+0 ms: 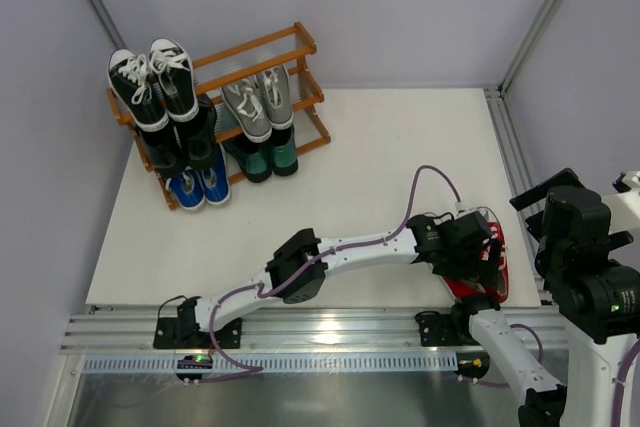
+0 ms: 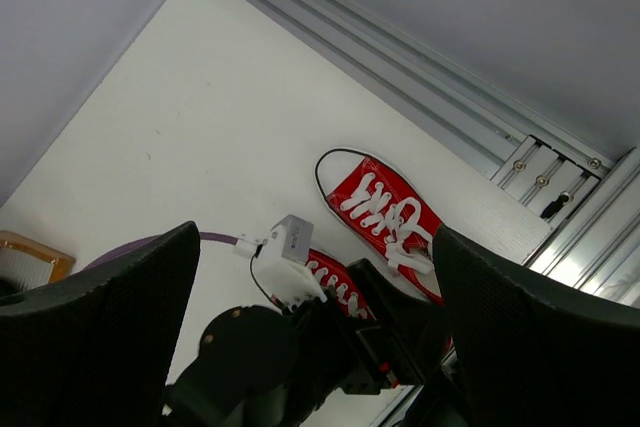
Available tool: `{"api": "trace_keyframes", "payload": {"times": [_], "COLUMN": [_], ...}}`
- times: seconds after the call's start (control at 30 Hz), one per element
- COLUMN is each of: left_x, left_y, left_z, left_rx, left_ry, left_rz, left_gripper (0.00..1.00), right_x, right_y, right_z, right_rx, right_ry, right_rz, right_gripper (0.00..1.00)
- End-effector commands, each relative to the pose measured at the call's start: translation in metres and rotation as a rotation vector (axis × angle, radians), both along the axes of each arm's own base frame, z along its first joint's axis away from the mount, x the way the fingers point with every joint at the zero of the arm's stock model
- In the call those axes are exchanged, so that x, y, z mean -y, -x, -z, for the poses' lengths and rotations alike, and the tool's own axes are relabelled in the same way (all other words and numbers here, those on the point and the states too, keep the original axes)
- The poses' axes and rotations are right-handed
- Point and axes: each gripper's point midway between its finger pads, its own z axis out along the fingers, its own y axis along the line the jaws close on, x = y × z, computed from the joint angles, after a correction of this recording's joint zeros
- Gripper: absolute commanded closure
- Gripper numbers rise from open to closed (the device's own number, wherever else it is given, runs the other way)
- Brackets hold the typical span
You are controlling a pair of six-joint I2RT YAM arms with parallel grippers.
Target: Place and organize the shoes onto the shoe shelf
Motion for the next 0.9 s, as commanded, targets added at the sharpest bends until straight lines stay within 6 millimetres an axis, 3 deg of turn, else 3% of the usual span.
{"api": "trace_keyframes", "payload": {"times": [0.0,0.07,0.17,0.2,0.27,0.37,0.4,0.43,0.47,0.53,0.6,0.63,0.67,0.73,0.77,0.83,0.87], "left_x": [-0.018,-0.031,-0.033,-0.034,-0.038,-0.035,-0.042,-0.044,-0.049,-0.065,-0.080,-0.101,-0.108,-0.127,-0.158,-0.181,-0.212], "left_y": [0.009,0.003,-0.006,-0.007,-0.012,-0.019,-0.020,-0.022,-0.025,-0.026,-0.034,-0.036,-0.045,-0.056,-0.064,-0.073,-0.078], "left_z": [0.051,0.072,0.091,0.108,0.122,0.116,0.123,0.120,0.122,0.128,0.119,0.131,0.112,0.107,0.107,0.104,0.116], "left_rx": [-0.075,-0.057,-0.048,-0.060,-0.071,-0.042,-0.044,-0.043,-0.045,-0.035,0.011,0.025,0.052,0.084,0.091,0.106,0.109], "left_ry": [-0.162,-0.224,-0.241,-0.265,-0.299,-0.269,-0.290,-0.290,-0.302,-0.357,-0.388,-0.450,-0.432,-0.440,-0.483,-0.495,-0.561], "left_rz": [-0.018,-0.048,-0.075,-0.079,-0.087,-0.071,-0.077,-0.077,-0.079,-0.068,-0.050,-0.055,-0.057,-0.078,-0.099,-0.121,-0.140], "left_gripper": [0.00,0.00,0.00,0.01,0.09,0.46,0.57,0.85,0.98,1.00,1.00,1.00,1.00,1.00,1.00,1.00,1.00], "right_x": [-0.005,-0.006,-0.009,-0.010,-0.012,-0.013,-0.014,-0.014,-0.015,-0.017,-0.020,-0.022,-0.023,-0.032,-0.035,-0.042,-0.044], "right_y": [0.029,0.031,0.033,0.033,0.033,0.036,0.034,0.034,0.034,0.032,0.028,0.026,0.025,0.017,0.015,0.008,0.006], "right_z": [0.037,0.039,0.042,0.043,0.045,0.043,0.043,0.041,0.041,0.040,0.039,0.042,0.045,0.053,0.058,0.076,0.083], "right_rx": [-0.182,-0.182,-0.176,-0.178,-0.178,-0.166,-0.165,-0.159,-0.156,-0.149,-0.145,-0.154,-0.162,-0.181,-0.189,-0.231,-0.243], "right_ry": [-0.023,-0.028,-0.043,-0.045,-0.051,-0.053,-0.052,-0.052,-0.054,-0.054,-0.054,-0.054,-0.057,-0.067,-0.076,-0.098,-0.103], "right_rz": [-0.031,-0.039,-0.055,-0.060,-0.071,-0.081,-0.086,-0.091,-0.099,-0.110,-0.138,-0.149,-0.155,-0.211,-0.227,-0.253,-0.258], "right_gripper": [0.02,0.02,0.02,0.02,0.02,0.01,0.00,0.00,0.00,0.00,0.00,0.00,0.00,0.03,0.03,0.03,0.03]}}
